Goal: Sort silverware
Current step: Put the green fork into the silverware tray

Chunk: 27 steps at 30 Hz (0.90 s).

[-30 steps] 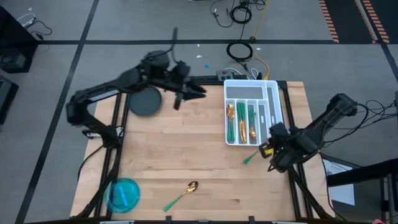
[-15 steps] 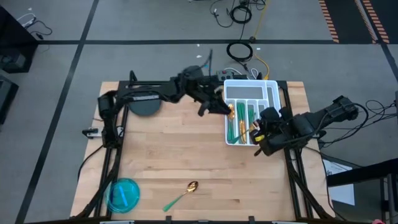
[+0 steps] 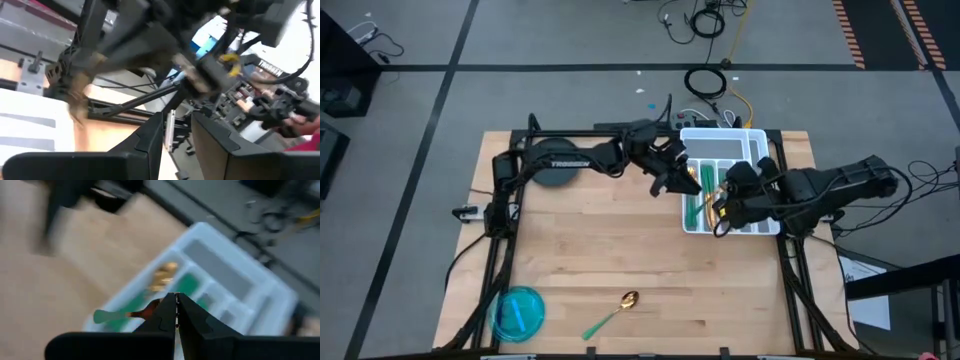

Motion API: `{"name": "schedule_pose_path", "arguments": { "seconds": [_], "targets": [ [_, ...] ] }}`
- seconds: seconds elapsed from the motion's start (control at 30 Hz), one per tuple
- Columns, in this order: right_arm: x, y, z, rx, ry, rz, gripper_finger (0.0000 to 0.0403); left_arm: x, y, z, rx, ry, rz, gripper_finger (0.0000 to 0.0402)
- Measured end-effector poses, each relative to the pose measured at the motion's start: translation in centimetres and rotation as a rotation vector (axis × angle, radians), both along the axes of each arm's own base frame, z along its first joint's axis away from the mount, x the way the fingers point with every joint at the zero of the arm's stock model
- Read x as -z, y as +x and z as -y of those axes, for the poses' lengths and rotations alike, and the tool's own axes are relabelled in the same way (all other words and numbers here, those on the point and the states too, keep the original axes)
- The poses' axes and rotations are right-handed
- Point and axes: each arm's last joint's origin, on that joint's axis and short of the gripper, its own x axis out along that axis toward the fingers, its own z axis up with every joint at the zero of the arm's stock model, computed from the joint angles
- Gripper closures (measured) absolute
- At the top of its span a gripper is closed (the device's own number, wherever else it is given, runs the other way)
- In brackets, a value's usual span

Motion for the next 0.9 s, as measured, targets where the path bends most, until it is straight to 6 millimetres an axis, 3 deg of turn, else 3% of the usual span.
{"name": "schedule_pose_path", "arguments": {
  "seconds": [0.23,0.5,0.7,0.9],
  "targets": [
    [0.8,-0.2,1.8,0.03,-0.288,-0.232,0.0403,-1.4,-1.1,-1.2,0.027,-0.036,-0.003,0.0292],
    [3.1,3.5,2.6,-0.078,-0.709,-0.605,0.0403,-3.5,-2.4,-1.9,0.031,-0.055,0.017,0.0292],
    [5.6,5.9,1.2,-0.318,-0.846,-0.964,0.0403,-5.2,-3.6,-1.3,0.142,-0.09,0.006,0.0292],
    [7.5,6.0,-2.1,-0.591,-0.953,-1.193,0.0403,-8.2,-5.6,-0.4,0.282,-0.1,0.01,0.0292]
  ]
}}
